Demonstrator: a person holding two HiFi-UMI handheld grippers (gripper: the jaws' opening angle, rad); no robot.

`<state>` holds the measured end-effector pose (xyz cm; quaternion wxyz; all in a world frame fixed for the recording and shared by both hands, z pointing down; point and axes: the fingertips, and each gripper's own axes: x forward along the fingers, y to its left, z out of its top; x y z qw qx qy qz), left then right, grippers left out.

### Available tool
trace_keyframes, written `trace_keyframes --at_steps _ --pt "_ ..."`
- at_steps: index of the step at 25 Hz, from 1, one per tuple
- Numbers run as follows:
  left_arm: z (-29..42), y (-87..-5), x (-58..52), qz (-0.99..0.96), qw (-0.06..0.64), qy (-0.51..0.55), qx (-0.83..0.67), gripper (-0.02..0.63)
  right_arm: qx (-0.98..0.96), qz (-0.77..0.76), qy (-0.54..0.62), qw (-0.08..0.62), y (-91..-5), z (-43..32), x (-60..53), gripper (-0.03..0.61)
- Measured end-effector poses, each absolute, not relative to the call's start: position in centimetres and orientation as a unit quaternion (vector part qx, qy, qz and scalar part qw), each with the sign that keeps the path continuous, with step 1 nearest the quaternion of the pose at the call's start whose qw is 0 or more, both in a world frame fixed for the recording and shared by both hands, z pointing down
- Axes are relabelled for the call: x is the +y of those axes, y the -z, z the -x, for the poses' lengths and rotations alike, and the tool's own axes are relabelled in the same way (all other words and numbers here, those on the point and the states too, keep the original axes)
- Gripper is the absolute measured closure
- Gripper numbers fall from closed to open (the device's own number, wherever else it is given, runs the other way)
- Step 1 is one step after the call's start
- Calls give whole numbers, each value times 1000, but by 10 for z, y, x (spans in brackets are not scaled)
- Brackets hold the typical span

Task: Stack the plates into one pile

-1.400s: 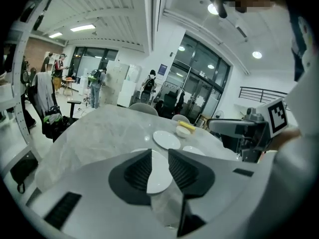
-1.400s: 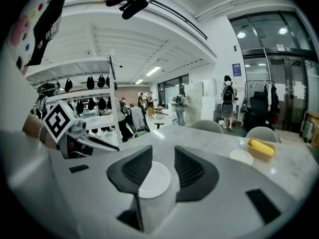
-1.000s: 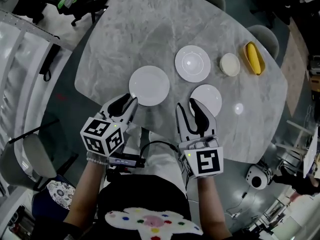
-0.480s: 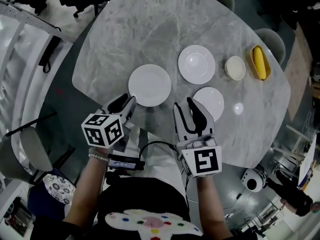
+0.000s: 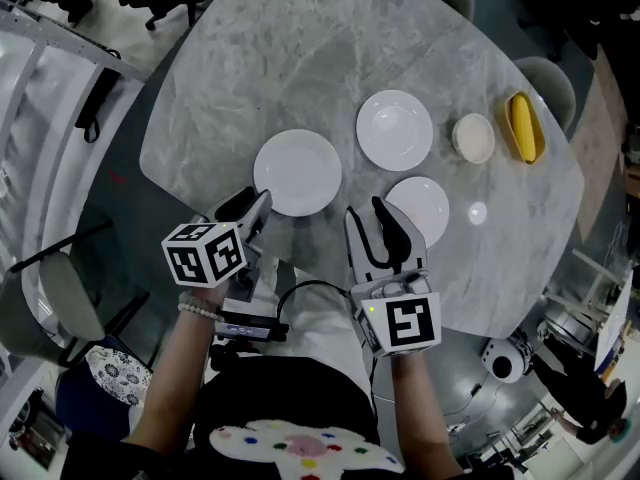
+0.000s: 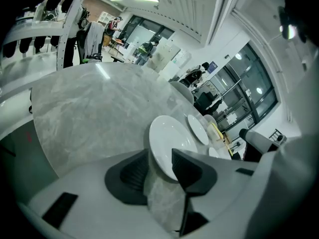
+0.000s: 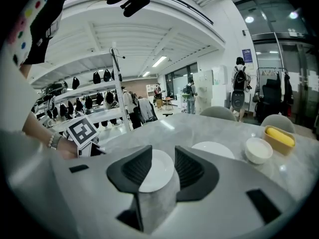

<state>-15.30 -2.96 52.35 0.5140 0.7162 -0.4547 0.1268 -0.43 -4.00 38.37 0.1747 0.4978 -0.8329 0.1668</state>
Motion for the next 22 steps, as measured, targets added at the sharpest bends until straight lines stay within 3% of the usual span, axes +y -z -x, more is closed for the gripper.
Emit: trace_keyframes --at_steps 11,22 --pt "150 -531 -37 -704 535 -121 -450 472 -828 -502 -169 185 -396 0 -46 451" --pt "151 -528 -34 -699 542 -148 -442 549 -832 -489 -144 221 -408 0 -41 445"
